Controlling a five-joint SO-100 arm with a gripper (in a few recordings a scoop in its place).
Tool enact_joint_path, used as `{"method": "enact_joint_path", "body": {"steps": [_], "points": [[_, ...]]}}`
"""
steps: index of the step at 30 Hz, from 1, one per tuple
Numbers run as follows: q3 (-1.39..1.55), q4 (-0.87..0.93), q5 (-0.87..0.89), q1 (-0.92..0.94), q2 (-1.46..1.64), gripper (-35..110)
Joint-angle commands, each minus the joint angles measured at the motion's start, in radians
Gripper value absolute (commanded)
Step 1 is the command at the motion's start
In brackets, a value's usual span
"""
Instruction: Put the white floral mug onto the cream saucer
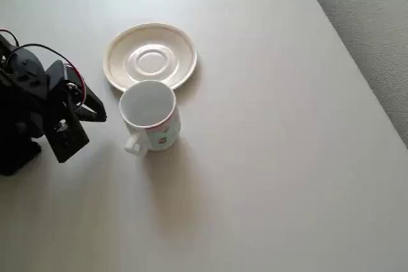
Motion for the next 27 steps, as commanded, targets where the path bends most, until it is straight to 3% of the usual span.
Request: {"method": "enact_joint_path", "body": {"steps": [1,19,22,27], "points": [[-0.005,-0.012,-0.012,-0.011,0.012,-2],[-0.005,-0.012,-0.012,-0.011,0.012,-2],[-0.02,-0.032,-0.186,0.032,0.012,-1],[-0.227,0.054,-0.213,0.104,0.012,10]]}}
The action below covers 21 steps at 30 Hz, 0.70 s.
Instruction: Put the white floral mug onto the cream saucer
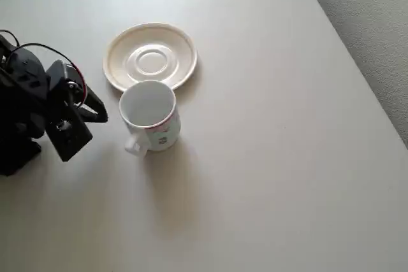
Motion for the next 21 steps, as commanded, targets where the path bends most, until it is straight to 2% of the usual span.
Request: {"method": "enact_joint_path", "body": {"steps": [1,4,11,16,21], "points": [[-0.229,0.063,-0.086,0.015,0.008,11],[-0.43,0.1,-0.1,0.0,-0.129,14],[-0.914,0.15,-0.034,0.023,-0.785,15],[-0.96,0.066,-0.035,0.084,-1.074,14],[-0.881,0.002,-0.051,0.126,-1.226,14]]}}
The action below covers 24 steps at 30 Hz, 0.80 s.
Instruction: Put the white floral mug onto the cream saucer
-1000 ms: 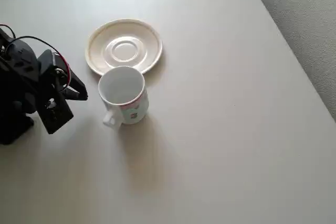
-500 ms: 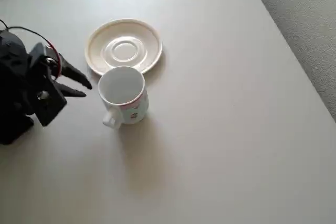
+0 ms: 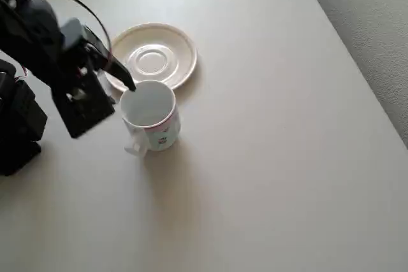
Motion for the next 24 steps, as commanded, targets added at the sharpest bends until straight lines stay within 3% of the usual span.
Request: {"method": "enact_joint_path", "body": {"steps": [1,9,11,12,16,24], "points": [[-0.015,-0.074,-0.014,0.046,-0.167,14],[0.101,-0.29,-0.052,0.08,-0.437,12],[0.1,-0.328,-0.054,0.081,-0.52,5],[0.083,-0.319,-0.051,0.087,-0.538,-1],[0.084,-0.299,-0.051,0.095,-0.476,-2],[0.02,-0.051,-0.046,0.051,-0.041,-2]]}}
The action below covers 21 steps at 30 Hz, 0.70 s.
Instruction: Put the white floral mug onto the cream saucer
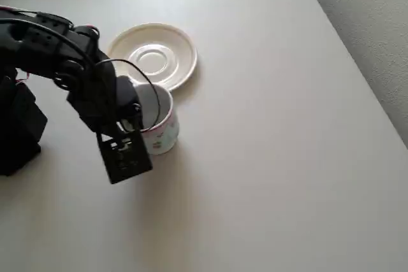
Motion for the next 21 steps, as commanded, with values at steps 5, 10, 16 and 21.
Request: {"method": "enact_joint_path", "body": {"steps": [5,10,16,21], "points": [[-0.241,0.356,0.038,-0.14,0.433,-2],[-0.442,0.514,0.11,-0.265,0.453,-2],[-0.491,0.526,0.213,-0.477,0.399,-2],[-0.449,0.44,0.295,-0.647,0.316,-2]]}}
